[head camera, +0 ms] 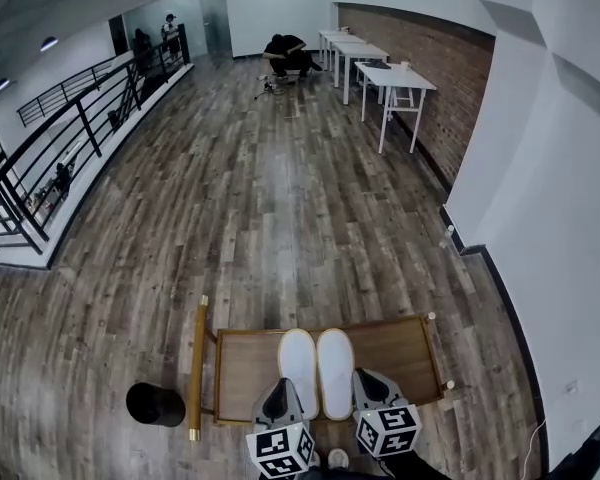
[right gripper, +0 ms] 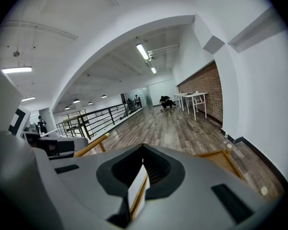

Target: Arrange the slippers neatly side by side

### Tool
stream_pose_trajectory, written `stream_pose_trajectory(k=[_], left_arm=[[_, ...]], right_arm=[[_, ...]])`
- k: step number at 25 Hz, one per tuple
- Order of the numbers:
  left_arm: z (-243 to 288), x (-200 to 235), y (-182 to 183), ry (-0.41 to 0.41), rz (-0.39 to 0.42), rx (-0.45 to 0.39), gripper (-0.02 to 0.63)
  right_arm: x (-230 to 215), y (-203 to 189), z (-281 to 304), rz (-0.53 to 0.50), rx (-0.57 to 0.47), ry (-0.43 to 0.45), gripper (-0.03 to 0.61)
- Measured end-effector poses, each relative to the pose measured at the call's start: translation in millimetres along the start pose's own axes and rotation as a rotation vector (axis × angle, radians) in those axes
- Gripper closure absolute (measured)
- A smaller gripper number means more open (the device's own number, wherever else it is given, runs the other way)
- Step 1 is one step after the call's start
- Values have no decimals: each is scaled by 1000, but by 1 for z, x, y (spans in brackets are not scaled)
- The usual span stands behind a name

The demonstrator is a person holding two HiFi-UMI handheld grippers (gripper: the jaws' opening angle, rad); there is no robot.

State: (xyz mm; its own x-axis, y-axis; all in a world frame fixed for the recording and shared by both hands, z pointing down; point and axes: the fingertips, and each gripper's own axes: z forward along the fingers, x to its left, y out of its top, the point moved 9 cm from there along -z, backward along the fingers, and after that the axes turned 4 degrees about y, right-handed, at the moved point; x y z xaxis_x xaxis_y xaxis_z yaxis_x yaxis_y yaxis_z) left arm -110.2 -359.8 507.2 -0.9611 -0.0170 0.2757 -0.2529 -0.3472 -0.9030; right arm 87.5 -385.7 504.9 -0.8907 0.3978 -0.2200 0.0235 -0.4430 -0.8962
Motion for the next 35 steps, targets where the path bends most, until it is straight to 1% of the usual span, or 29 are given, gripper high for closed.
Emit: stream_pose_trajectory(k=[1, 4, 7, 11, 14, 16, 20, 24, 27, 30, 35], left_arm=[[-1, -2, 1, 12, 17, -17, 612], [0, -9, 5, 11, 49, -41, 612], [-1, -18, 9, 10, 84, -27, 612], [-8, -28, 10, 3, 77, -29, 613], [-10, -36, 9, -14, 106, -51, 613], [-12, -37, 8, -22, 116, -45, 612], [-14, -36, 7, -12, 171, -26, 612], [-14, -34, 7, -20, 162, -28, 612], [-15, -32, 7, -18, 172, -26, 612], [-15, -32, 9, -10, 179, -26, 612], [-13, -33, 8, -30, 173, -27, 612]], right_arm=[[3, 1, -1, -5, -5, 7, 580], [9, 4, -4, -17, -19, 20, 580], [16, 11, -7, -28, -41, 28, 580], [24, 20, -14, -41, -71, 24, 580], [27, 25, -16, -45, -75, 28, 580], [33, 29, -20, -54, -80, 32, 580], [35, 28, -24, -50, -85, 12, 580], [28, 24, -26, -31, -79, -13, 580], [26, 24, -26, -29, -78, -28, 580], [27, 24, -26, -32, -72, -20, 580], [28, 22, -23, -38, -64, -1, 580]])
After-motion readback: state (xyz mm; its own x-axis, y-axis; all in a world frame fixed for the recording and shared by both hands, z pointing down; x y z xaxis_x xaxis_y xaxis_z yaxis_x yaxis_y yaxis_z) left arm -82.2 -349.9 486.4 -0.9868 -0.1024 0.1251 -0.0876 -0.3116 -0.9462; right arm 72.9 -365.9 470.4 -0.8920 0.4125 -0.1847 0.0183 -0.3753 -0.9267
